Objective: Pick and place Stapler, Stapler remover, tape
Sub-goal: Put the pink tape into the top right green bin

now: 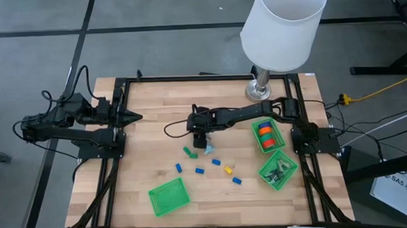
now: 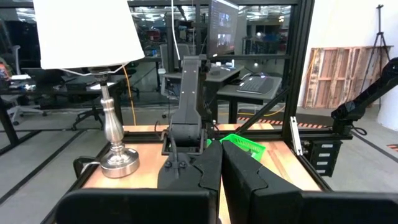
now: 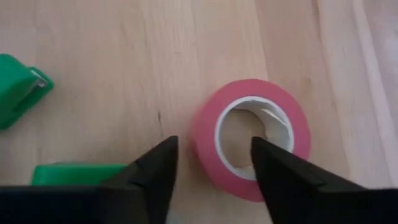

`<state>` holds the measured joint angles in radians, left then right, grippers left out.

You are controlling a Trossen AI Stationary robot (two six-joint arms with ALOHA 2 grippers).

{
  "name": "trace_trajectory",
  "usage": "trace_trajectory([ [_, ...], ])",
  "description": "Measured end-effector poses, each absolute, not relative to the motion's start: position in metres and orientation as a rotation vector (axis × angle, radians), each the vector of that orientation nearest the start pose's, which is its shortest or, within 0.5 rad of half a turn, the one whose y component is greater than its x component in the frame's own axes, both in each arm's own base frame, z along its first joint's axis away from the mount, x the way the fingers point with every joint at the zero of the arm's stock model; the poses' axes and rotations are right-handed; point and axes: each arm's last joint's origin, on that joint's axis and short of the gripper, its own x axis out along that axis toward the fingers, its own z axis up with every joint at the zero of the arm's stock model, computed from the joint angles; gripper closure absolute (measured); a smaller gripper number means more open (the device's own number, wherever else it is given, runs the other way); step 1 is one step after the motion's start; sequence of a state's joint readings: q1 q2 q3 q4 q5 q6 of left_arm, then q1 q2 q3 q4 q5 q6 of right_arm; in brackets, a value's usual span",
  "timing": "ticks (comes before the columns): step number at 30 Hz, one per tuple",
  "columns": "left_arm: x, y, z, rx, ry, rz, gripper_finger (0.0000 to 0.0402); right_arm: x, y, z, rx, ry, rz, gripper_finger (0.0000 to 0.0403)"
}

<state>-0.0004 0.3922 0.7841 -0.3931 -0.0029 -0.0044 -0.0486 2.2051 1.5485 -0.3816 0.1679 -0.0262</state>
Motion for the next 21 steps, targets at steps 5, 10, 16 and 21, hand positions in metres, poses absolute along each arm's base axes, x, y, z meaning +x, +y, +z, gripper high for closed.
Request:
trace_trajectory([
  [5,0.0762,0.0001,0.3533,-0.004,0.001,0.003,0.0396,0.4546,-0.0277,0.131,-0.058,1.048,-0.193,0.0286],
  [10,0.0762,0.0001,0.3533,-0.004,0.001,0.003,0.0395,0.4543,-0.0268,0.1308,-0.025,1.051,-0.184,0.0366],
  [16,0.0762,0.0,0.3533,-0.004,0.001,0.002,0.0395,0.454,-0.0287,0.1317,0.067,1.049,-0.142,0.0366],
  [21,0.0762,0.0,0.3533,-0.004,0.001,0.002,0.0395,0.451,-0.0246,0.14,0.206,1.05,-0.018,0.0366],
])
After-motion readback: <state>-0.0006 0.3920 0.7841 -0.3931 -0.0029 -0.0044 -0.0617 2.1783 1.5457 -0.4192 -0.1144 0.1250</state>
